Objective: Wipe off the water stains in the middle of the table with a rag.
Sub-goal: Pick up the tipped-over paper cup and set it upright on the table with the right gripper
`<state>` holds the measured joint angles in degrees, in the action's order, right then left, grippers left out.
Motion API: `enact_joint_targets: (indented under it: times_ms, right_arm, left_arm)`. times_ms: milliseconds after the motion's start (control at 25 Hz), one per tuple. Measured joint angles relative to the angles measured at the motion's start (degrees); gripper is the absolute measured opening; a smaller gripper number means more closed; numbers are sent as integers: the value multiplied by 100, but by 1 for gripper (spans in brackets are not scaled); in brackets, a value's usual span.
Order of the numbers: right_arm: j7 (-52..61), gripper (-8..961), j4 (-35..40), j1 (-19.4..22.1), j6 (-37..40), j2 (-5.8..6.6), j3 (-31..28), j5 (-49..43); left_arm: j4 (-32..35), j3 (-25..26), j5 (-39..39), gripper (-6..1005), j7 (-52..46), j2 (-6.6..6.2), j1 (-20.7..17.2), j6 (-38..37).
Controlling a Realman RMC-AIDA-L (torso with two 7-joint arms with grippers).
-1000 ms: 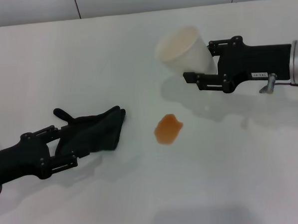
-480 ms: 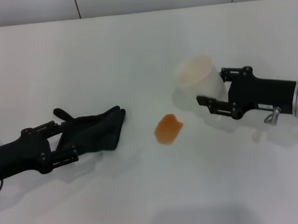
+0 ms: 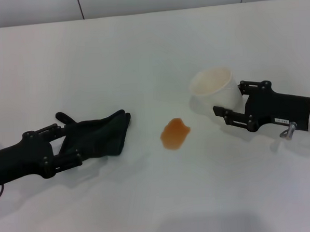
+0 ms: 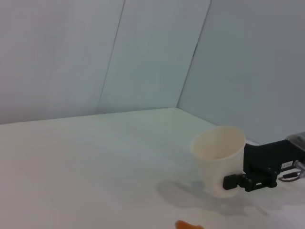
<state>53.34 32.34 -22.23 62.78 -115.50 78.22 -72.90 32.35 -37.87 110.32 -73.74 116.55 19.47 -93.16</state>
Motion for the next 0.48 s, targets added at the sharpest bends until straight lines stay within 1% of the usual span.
enact_joint_targets:
  times_ms: [480]
  right_arm:
    - [-26,553,-419,-10,-193,-22,31,130]
  left_arm:
    - [0,0,3,766,-10,-5,14,1]
